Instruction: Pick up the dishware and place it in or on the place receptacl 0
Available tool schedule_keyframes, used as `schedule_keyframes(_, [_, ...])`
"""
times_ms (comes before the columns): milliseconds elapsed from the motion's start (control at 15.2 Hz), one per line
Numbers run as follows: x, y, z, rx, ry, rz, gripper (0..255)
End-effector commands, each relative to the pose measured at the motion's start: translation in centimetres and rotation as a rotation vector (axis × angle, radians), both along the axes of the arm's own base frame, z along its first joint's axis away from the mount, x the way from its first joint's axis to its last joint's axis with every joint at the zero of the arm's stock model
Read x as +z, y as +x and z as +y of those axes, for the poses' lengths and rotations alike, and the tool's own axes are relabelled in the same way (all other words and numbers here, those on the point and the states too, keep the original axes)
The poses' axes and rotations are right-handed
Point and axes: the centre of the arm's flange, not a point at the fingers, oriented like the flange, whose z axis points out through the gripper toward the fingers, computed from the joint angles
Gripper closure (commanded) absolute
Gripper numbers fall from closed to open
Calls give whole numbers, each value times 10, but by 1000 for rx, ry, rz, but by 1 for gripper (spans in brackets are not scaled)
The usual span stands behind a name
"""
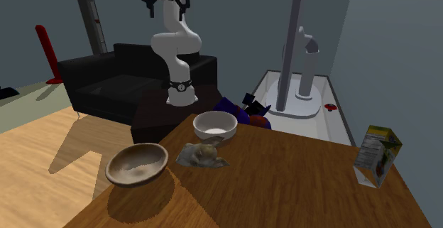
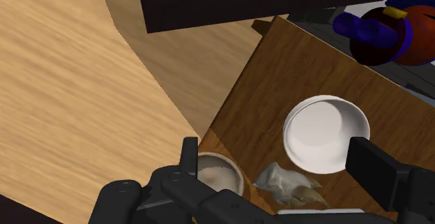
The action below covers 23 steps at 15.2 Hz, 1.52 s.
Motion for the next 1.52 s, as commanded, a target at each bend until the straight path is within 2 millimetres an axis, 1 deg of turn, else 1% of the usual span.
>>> schedule_keyframes(0, [0, 0, 0, 0, 0, 0, 0])
schedule_keyframes(1452, [-219, 119, 154, -15, -26, -1, 0])
